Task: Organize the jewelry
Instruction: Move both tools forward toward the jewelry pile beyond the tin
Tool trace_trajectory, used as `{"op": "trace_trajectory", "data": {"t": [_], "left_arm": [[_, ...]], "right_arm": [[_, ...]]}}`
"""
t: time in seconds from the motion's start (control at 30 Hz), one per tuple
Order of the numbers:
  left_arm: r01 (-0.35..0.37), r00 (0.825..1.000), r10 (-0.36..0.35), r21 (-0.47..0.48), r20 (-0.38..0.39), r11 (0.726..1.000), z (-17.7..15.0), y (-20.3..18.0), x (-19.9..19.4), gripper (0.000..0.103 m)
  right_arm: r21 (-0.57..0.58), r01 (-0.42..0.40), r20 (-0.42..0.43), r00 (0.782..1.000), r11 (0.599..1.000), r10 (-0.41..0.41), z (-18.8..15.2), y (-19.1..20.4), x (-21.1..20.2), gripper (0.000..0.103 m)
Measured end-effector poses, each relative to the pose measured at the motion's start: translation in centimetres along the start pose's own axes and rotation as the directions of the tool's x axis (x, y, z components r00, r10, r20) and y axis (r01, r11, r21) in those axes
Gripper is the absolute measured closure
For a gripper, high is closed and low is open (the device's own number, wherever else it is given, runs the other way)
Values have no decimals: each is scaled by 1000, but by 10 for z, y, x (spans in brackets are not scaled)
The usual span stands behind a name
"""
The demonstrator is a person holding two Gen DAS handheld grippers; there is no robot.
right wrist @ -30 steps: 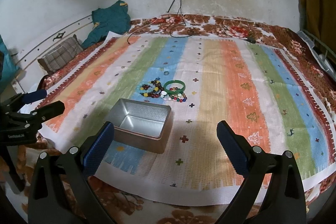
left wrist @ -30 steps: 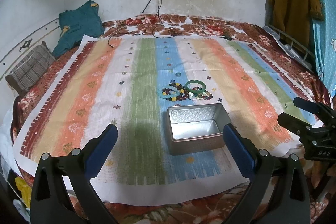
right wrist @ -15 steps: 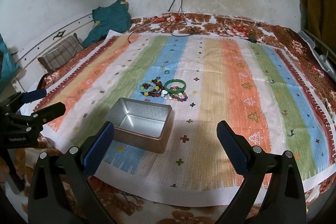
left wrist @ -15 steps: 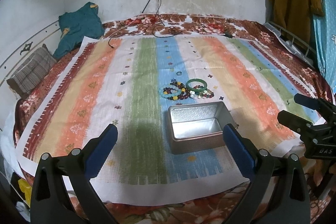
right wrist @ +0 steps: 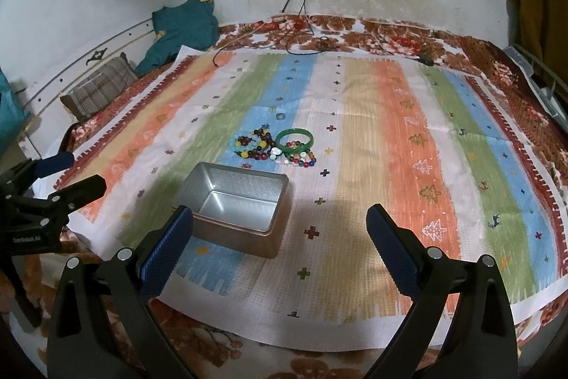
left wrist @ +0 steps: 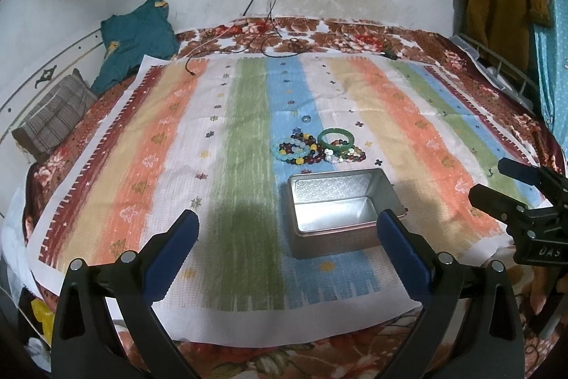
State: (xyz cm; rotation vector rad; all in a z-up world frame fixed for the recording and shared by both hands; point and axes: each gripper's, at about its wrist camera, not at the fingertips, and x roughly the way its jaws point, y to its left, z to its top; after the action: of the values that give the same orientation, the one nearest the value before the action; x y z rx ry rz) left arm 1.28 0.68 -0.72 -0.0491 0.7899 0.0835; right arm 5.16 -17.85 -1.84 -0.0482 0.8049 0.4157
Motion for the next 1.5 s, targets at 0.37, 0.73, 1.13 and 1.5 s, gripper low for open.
{"op": "trace_trajectory", "data": {"t": [0.37, 0.73, 1.13, 1.5], "left_arm": [[-72, 996, 72, 2, -49, 997, 22, 4, 31, 5], [-92, 992, 92, 3, -89, 996, 40, 4, 54, 5], [-125, 982, 125, 7, -144, 992, 62, 10, 90, 5], [-111, 974, 104, -27, -203, 993, 76, 18, 125, 5]], "right_arm": [[13, 4, -45, 999, 1000, -3, 17, -7, 21, 4], [26, 2, -82, 997, 1000, 0, 33, -16, 40, 4], [46, -9, -123, 992, 999, 15, 53, -22, 66, 4], [74, -8, -184, 983, 997, 22, 71, -33, 103, 4]]}}
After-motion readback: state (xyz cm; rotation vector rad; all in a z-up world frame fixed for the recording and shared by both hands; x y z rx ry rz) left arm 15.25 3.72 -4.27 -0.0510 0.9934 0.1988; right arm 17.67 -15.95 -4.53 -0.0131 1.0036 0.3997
